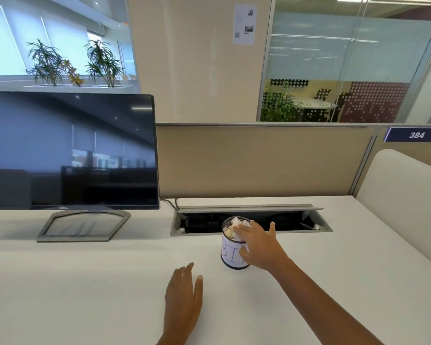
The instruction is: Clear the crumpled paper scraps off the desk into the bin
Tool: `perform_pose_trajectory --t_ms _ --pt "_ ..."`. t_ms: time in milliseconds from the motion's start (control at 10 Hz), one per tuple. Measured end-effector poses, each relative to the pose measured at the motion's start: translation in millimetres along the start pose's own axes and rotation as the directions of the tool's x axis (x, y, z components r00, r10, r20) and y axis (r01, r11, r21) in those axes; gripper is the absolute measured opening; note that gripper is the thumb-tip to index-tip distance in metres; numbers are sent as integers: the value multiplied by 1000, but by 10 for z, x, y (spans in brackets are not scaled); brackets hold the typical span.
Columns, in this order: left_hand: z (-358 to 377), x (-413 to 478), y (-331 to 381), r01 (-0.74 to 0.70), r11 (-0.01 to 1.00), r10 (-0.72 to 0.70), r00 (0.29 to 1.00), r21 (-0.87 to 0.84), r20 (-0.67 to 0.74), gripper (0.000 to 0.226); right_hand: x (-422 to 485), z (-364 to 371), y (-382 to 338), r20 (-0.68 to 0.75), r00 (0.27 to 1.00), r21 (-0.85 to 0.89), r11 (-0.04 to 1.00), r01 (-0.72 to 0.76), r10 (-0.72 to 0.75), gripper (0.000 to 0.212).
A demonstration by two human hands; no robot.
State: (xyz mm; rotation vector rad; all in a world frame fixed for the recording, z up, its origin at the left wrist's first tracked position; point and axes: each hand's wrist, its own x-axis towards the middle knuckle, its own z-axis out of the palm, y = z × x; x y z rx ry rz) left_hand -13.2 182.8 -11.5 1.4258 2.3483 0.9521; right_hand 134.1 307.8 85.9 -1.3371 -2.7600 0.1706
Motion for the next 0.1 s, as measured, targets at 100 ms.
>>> perform_pose_trajectory --t_ms 100 --pt "-146 -174 -167 -163 982 172 980 92 -99 64 -67 -7 -33 -41 999 7 999 -32 32 55"
